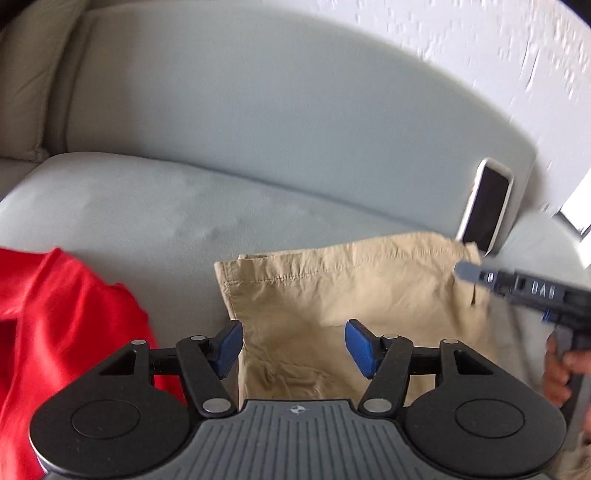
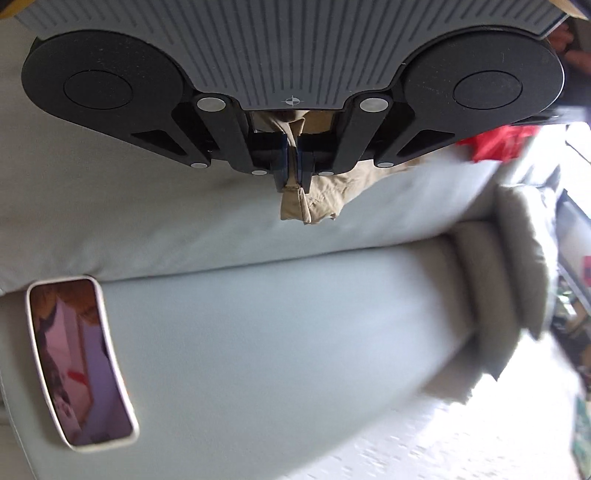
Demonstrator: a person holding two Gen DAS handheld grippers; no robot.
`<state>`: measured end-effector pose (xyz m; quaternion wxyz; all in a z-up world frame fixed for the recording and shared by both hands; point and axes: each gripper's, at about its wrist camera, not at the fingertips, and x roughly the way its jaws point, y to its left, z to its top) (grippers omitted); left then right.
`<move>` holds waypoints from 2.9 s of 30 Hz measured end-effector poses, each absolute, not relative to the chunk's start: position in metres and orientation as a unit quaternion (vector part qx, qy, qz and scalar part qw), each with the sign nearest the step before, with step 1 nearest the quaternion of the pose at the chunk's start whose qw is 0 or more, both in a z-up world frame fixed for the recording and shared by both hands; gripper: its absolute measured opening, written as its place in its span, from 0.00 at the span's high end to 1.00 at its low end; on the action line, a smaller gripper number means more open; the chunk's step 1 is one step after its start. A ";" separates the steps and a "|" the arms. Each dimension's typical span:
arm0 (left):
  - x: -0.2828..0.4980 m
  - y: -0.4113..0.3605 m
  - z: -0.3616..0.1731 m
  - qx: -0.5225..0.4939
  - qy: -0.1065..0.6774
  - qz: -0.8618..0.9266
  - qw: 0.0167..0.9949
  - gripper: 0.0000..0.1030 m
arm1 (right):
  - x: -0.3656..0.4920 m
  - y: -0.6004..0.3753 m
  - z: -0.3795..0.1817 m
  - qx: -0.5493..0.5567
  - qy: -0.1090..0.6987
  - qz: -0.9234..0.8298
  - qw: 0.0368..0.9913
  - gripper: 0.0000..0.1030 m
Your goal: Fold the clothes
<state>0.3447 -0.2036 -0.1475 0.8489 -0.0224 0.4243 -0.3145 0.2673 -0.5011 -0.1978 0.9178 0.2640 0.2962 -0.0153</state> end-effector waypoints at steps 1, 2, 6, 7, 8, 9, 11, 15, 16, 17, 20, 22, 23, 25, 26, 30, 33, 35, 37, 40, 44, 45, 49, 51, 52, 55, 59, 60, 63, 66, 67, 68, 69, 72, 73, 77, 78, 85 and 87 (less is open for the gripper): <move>0.335 -0.189 -0.136 -0.041 0.417 -0.315 0.852 0.43 | 0.256 -0.496 -0.187 0.259 0.290 -0.003 0.921 0.96; 0.324 -0.174 -0.126 -0.057 0.410 -0.317 0.853 0.43 | 0.245 -0.491 -0.177 0.254 0.284 0.009 0.925 0.96; 0.271 -0.122 -0.095 -0.093 0.390 -0.321 0.858 0.42 | 0.193 -0.464 -0.147 0.216 0.270 0.049 0.937 0.96; 0.256 -0.110 -0.089 -0.097 0.387 -0.322 0.859 0.42 | 0.177 -0.457 -0.141 0.206 0.265 0.059 0.940 0.96; 0.242 -0.100 -0.084 -0.101 0.384 -0.323 0.859 0.42 | 0.160 -0.449 -0.135 0.192 0.261 0.069 0.944 0.96; 0.228 -0.091 -0.079 -0.107 0.381 -0.325 0.859 0.41 | 0.144 -0.440 -0.130 0.174 0.256 0.077 0.948 0.96; 0.198 -0.071 -0.070 -0.122 0.375 -0.330 0.858 0.41 | 0.109 -0.421 -0.124 0.130 0.253 0.082 0.955 0.97; 0.152 -0.047 -0.059 -0.138 0.368 -0.347 0.852 0.38 | 0.038 -0.400 -0.130 0.080 0.266 0.077 0.958 0.97; 0.145 -0.050 -0.059 -0.140 0.370 -0.353 0.848 0.38 | 0.025 -0.397 -0.136 0.071 0.271 0.071 0.957 0.97; 0.139 -0.052 -0.058 -0.142 0.372 -0.360 0.844 0.38 | 0.013 -0.394 -0.143 0.062 0.278 0.065 0.956 0.97; 0.134 -0.066 -0.059 -0.155 0.381 -0.365 0.835 0.37 | -0.013 -0.396 -0.171 0.054 0.306 0.045 0.950 1.00; 0.140 -0.086 -0.062 -0.152 0.383 -0.352 0.840 0.37 | -0.021 -0.406 -0.190 0.078 0.318 0.020 0.945 1.00; 0.145 -0.100 -0.064 -0.137 0.382 -0.350 0.844 0.37 | -0.027 -0.414 -0.196 0.095 0.318 0.007 0.943 1.00; 0.158 -0.130 -0.076 -0.077 0.379 -0.320 0.865 0.38 | -0.029 -0.427 -0.200 0.135 0.322 -0.016 0.937 1.00; 0.166 -0.140 -0.085 -0.059 0.387 -0.295 0.872 0.39 | -0.028 -0.436 -0.201 0.167 0.324 -0.026 0.931 1.00; 0.179 -0.137 -0.109 -0.102 0.423 -0.274 0.858 0.39 | -0.029 -0.444 -0.188 0.315 0.314 0.007 0.896 0.81; 0.167 -0.115 -0.114 -0.125 0.421 -0.271 0.857 0.38 | -0.021 -0.443 -0.194 0.440 0.306 0.014 0.844 0.23; 0.161 -0.098 -0.117 -0.144 0.419 -0.263 0.857 0.38 | -0.012 -0.442 -0.207 0.524 0.295 0.012 0.799 0.23; 0.158 -0.085 -0.120 -0.169 0.423 -0.256 0.853 0.38 | -0.002 -0.441 -0.221 0.584 0.291 0.004 0.757 0.27; 0.156 -0.076 -0.126 -0.176 0.427 -0.251 0.851 0.38 | 0.012 -0.432 -0.235 0.604 0.294 -0.016 0.740 0.38; 0.160 -0.072 -0.135 -0.185 0.432 -0.241 0.849 0.37 | 0.031 -0.418 -0.243 0.584 0.312 -0.038 0.749 0.39; 0.162 -0.071 -0.138 -0.189 0.432 -0.237 0.849 0.36 | 0.035 -0.415 -0.246 0.581 0.315 -0.041 0.749 0.39; 0.177 -0.068 -0.153 -0.213 0.442 -0.233 0.840 0.33 | 0.039 -0.409 -0.243 0.560 0.312 -0.045 0.766 0.88; 0.187 -0.069 -0.162 -0.229 0.457 -0.232 0.828 0.33 | 0.033 -0.415 -0.235 0.555 0.294 -0.058 0.776 0.88; 0.190 -0.070 -0.164 -0.238 0.459 -0.232 0.824 0.33 | 0.031 -0.419 -0.232 0.557 0.284 -0.063 0.778 0.89; 0.197 -0.077 -0.169 -0.248 0.463 -0.230 0.819 0.31 | 0.032 -0.433 -0.222 0.565 0.268 -0.065 0.777 0.89; 0.206 -0.089 -0.173 -0.222 0.470 -0.216 0.826 0.29 | 0.037 -0.441 -0.217 0.563 0.277 -0.054 0.777 0.89; 0.207 -0.091 -0.174 -0.209 0.472 -0.214 0.829 0.29 | 0.038 -0.439 -0.218 0.559 0.287 -0.049 0.776 0.89; 0.212 -0.098 -0.174 -0.169 0.476 -0.209 0.838 0.28 | 0.040 -0.432 -0.223 0.554 0.326 -0.026 0.765 0.76; 0.220 -0.106 -0.178 -0.132 0.487 -0.215 0.836 0.28 | 0.044 -0.420 -0.225 0.525 0.375 -0.012 0.764 0.60; 0.223 -0.110 -0.180 -0.122 0.495 -0.217 0.833 0.28 | 0.044 -0.416 -0.225 0.517 0.388 -0.009 0.763 0.51; 0.226 -0.113 -0.183 -0.115 0.501 -0.218 0.829 0.28 | 0.043 -0.414 -0.225 0.515 0.393 -0.009 0.762 0.48; 0.228 -0.116 -0.186 -0.109 0.508 -0.220 0.825 0.31 | 0.041 -0.413 -0.225 0.518 0.392 -0.008 0.760 0.47; 0.231 -0.125 -0.187 -0.094 0.523 -0.230 0.815 0.50 | 0.033 -0.417 -0.228 0.548 0.383 -0.012 0.743 0.45; 0.231 -0.127 -0.187 -0.090 0.527 -0.234 0.812 0.59 | 0.030 -0.419 -0.231 0.562 0.377 -0.014 0.736 0.44; 0.225 -0.139 -0.177 -0.046 0.526 -0.241 0.814 0.89 | 0.020 -0.427 -0.249 0.634 0.319 -0.035 0.704 0.40; 0.224 -0.138 -0.175 -0.045 0.525 -0.240 0.815 0.92 | 0.019 -0.427 -0.252 0.639 0.307 -0.040 0.704 0.40; 0.218 -0.111 -0.143 -0.158 0.537 -0.251 0.790 0.93 | 0.031 -0.419 -0.231 0.565 0.321 -0.042 0.759 0.92; 0.213 -0.112 -0.132 -0.183 0.538 -0.260 0.781 0.93 | 0.034 -0.426 -0.214 0.543 0.317 -0.042 0.777 0.94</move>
